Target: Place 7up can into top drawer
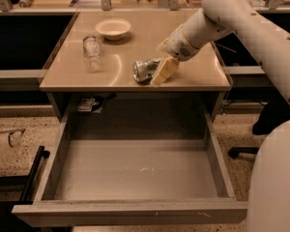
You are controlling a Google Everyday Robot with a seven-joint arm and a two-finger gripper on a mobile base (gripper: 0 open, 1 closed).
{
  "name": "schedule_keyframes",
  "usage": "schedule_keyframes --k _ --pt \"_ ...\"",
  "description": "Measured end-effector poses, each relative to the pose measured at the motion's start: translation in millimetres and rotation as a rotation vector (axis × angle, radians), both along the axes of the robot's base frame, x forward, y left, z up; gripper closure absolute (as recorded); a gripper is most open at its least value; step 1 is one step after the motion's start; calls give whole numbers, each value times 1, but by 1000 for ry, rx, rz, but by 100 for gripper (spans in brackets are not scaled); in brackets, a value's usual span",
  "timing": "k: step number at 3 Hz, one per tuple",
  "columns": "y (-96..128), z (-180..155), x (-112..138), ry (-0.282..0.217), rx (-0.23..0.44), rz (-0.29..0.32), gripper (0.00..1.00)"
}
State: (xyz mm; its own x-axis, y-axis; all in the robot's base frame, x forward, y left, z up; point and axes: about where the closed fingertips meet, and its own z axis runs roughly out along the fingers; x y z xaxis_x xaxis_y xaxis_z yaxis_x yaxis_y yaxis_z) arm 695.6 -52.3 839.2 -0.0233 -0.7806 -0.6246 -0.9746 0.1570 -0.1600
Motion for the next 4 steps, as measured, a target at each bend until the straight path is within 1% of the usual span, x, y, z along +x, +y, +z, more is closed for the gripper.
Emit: schedule_keyframes --k 2,3,4 --pt "0 0 0 0 0 0 65" --pt "0 2 -5 1 13 5 88" --pt "-11 25 -35 -13 5 19 100"
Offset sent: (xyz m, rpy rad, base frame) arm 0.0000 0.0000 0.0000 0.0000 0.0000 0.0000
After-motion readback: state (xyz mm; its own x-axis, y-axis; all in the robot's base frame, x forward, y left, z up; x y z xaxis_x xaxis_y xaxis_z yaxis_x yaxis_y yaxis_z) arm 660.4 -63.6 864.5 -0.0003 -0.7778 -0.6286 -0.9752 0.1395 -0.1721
